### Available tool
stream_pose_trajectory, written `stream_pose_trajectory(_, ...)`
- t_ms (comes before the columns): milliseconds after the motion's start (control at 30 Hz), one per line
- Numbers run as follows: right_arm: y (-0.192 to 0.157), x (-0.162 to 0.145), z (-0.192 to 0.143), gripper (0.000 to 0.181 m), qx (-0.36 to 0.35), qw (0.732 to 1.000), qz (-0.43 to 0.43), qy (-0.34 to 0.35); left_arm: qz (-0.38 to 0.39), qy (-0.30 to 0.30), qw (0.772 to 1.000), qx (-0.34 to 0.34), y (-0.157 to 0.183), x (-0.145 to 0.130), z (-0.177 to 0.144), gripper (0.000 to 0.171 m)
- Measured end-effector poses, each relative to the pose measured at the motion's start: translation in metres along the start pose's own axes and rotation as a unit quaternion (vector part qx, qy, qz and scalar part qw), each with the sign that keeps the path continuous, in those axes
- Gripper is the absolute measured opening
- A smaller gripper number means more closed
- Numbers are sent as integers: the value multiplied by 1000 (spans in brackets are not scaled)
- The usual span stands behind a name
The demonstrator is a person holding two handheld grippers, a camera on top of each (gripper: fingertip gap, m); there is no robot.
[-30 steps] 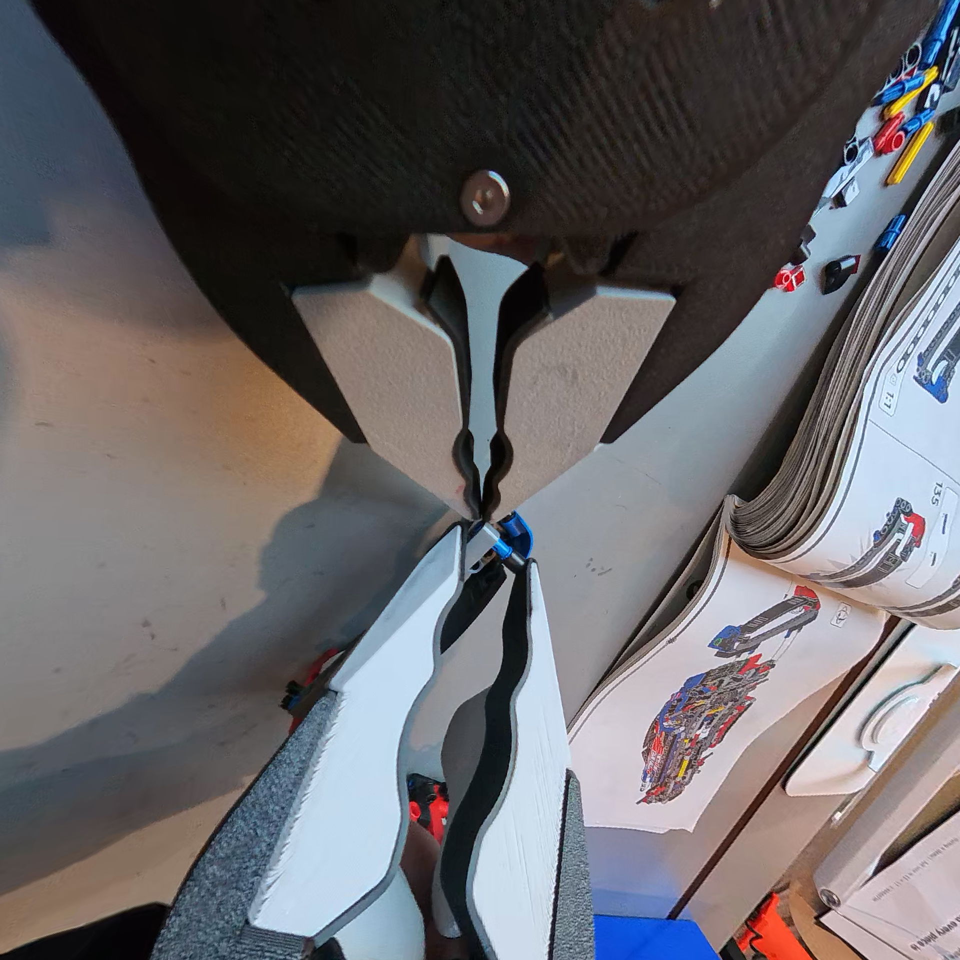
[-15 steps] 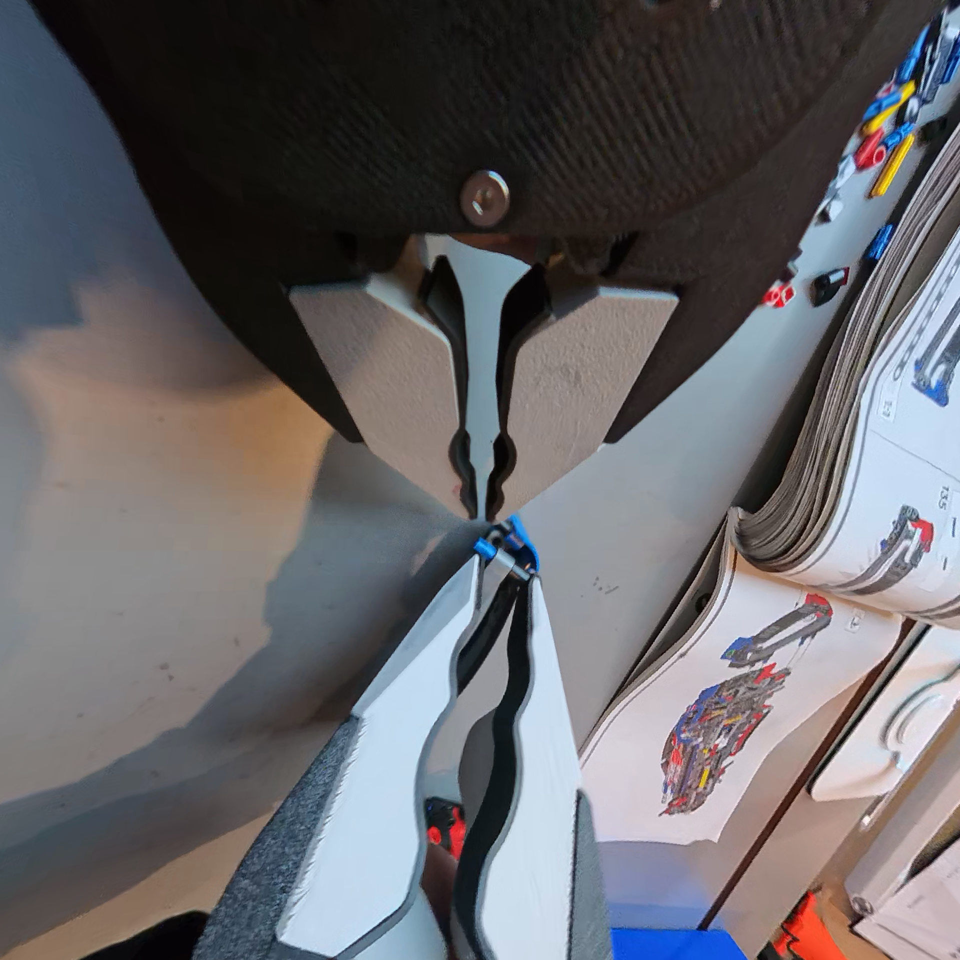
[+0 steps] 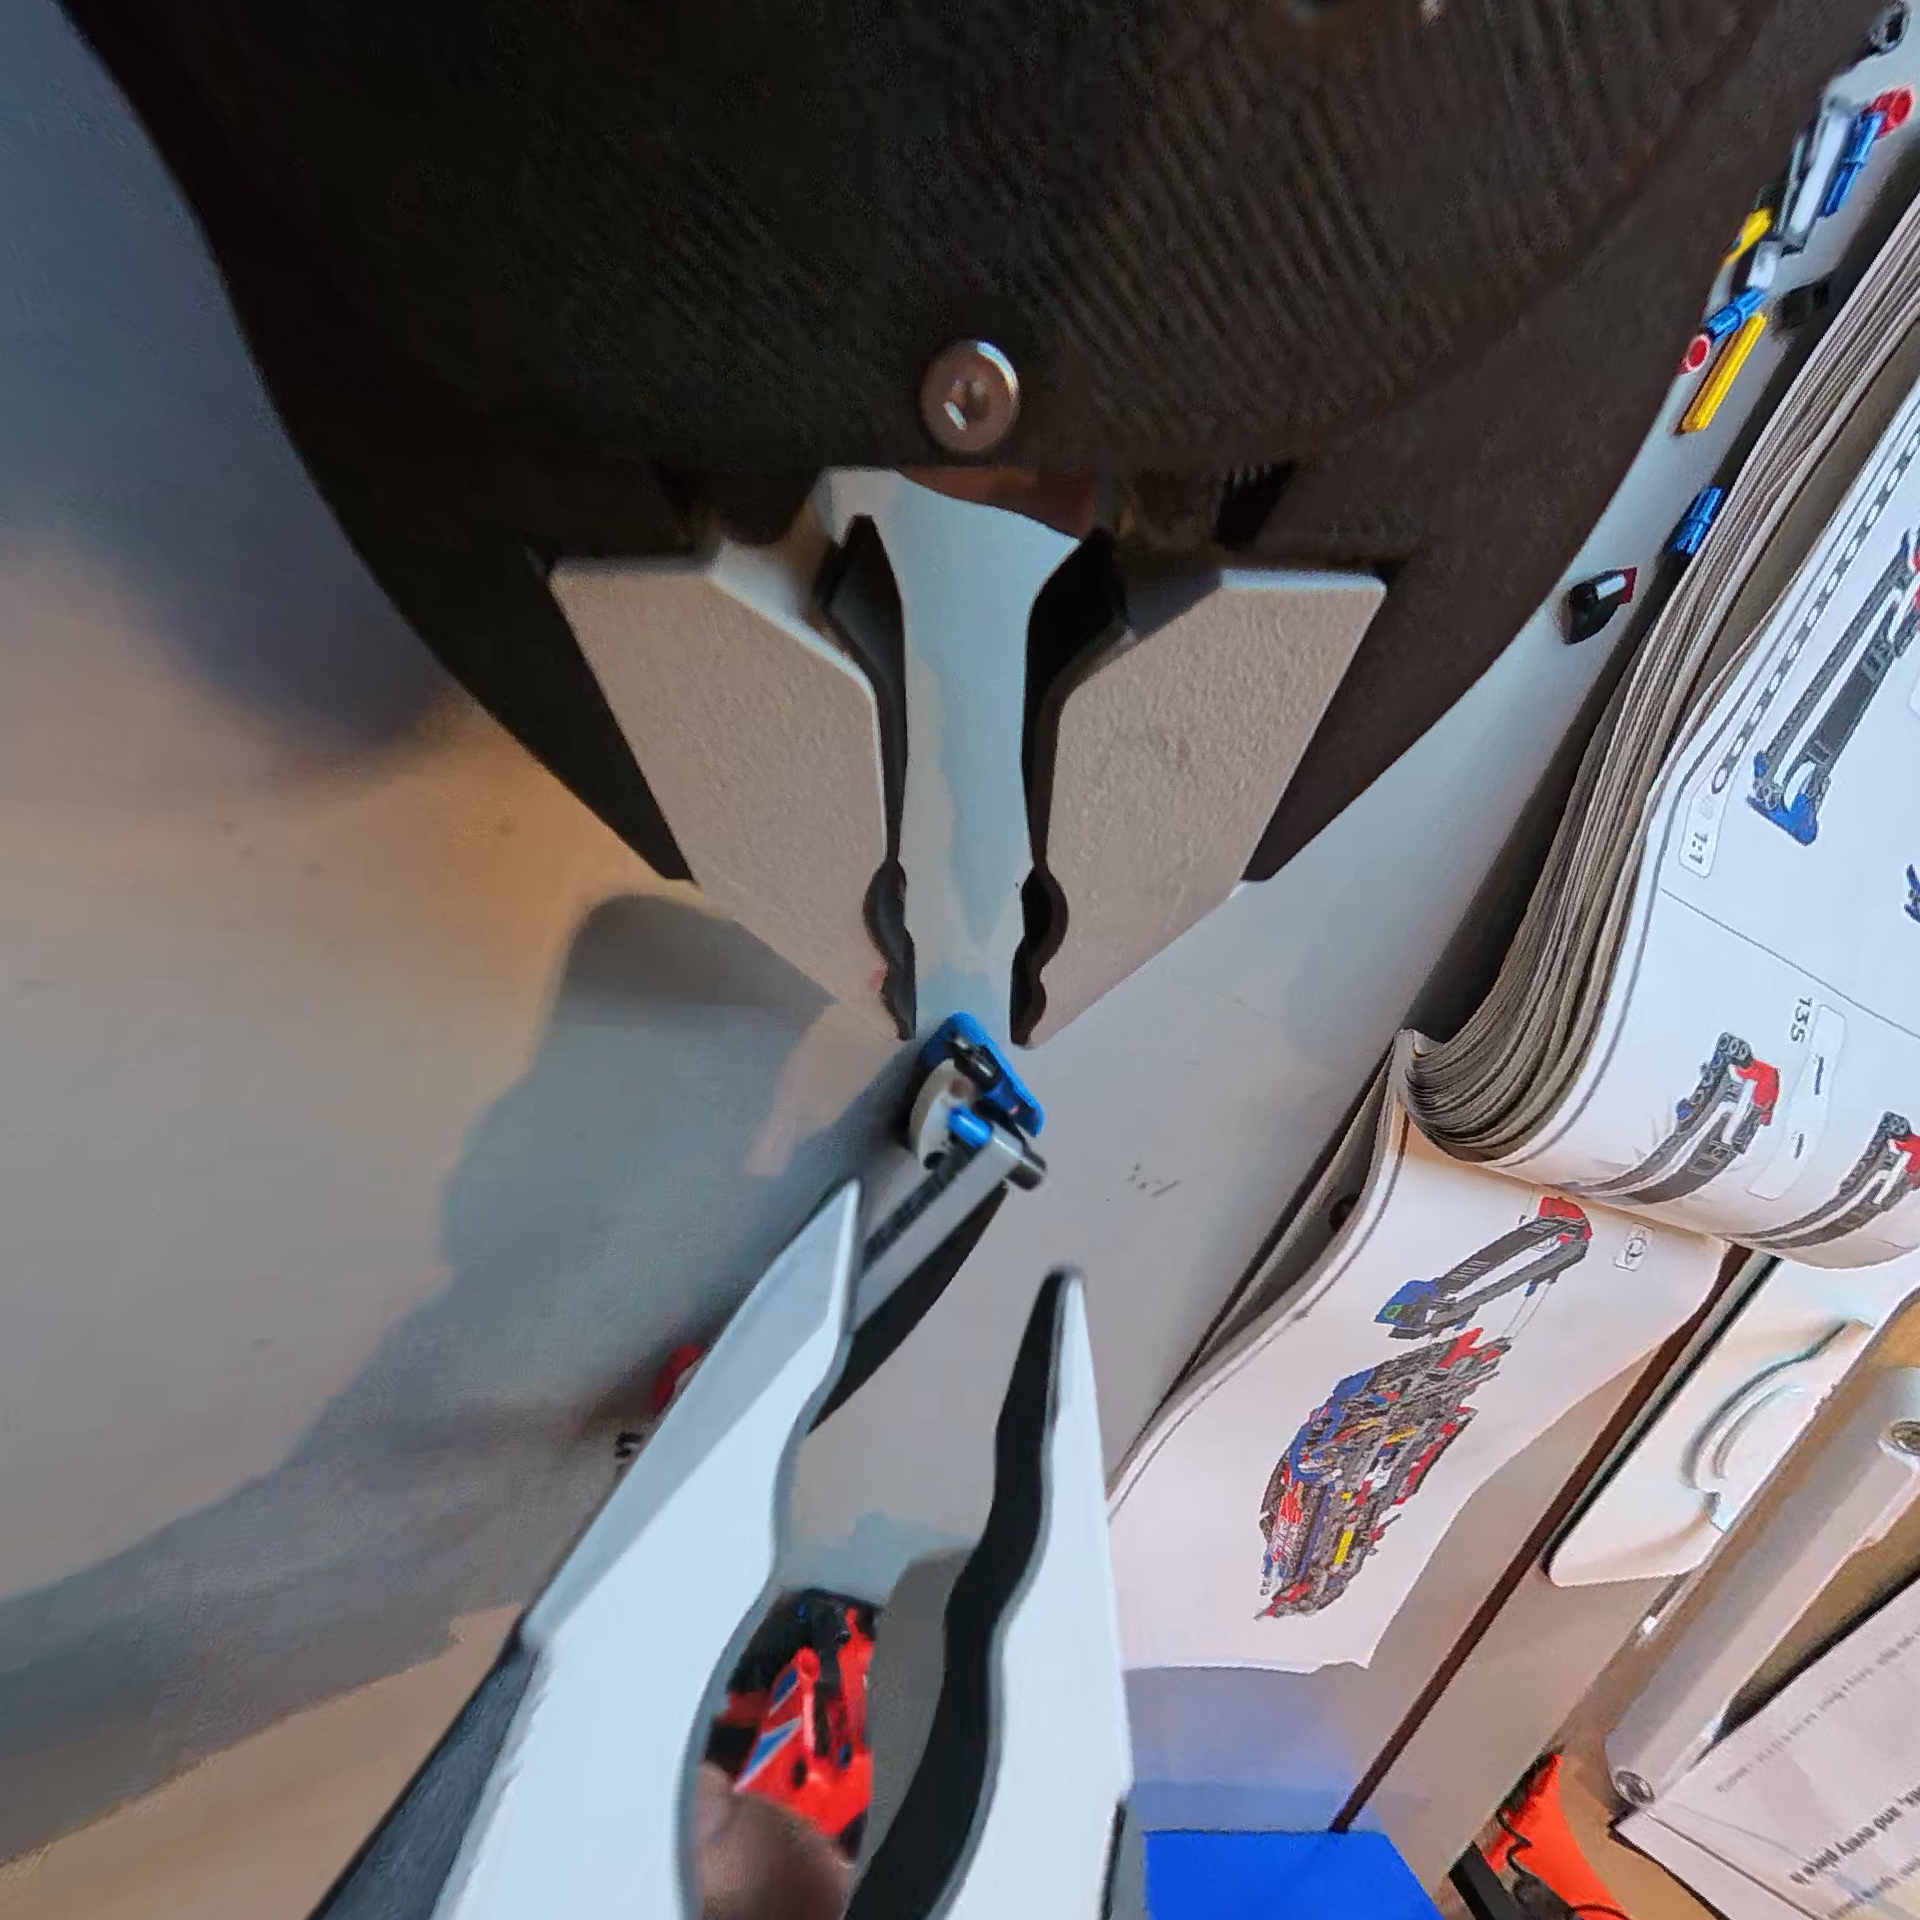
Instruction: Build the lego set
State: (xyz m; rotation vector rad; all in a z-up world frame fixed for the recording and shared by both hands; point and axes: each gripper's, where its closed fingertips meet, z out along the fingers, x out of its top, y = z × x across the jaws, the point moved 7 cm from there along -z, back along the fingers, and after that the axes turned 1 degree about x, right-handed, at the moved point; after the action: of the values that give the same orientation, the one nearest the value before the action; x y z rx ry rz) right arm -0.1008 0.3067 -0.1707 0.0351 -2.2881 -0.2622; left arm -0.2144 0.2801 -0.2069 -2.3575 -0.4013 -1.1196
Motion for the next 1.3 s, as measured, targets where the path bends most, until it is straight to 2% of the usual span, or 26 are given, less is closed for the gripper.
stream_pose_trajectory(100,1,-12,-33,35,-36,999,37,11,-11,19,1000,-2,-6,10,-6,16)
stream_pose_trajectory(233,-13,-47,-64,29,-80,991,101,24,36,30,998,-29,-3,44,-3,14)
stream_pose_trajectory(367,-25,-68,-67,30,-116,982,148,30,120,-28,989,-82,12,66,24,29)
stream_pose_trajectory(467,-27,-72,-65,37,-132,976,170,44,154,-63,981,-104,17,70,46,26)
stream_pose_trajectory(567,-27,-75,-58,38,-123,975,180,41,156,-81,976,-127,19,71,58,20)
stream_pose_trajectory(733,-20,-78,-48,42,-120,975,181,40,154,-87,974,-143,24,73,63,9)
stream_pose_trajectory(800,-17,-79,-46,42,-116,976,181,42,153,-82,973,-149,26,74,63,8)
stream_pose_trajectory(933,-15,-79,-45,26,-116,980,157,42,157,-75,973,-153,28,75,65,7)
stream_pose_trajectory(1300,-16,-79,-47,25,-103,992,74,23,151,-47,978,-134,34,72,63,6)
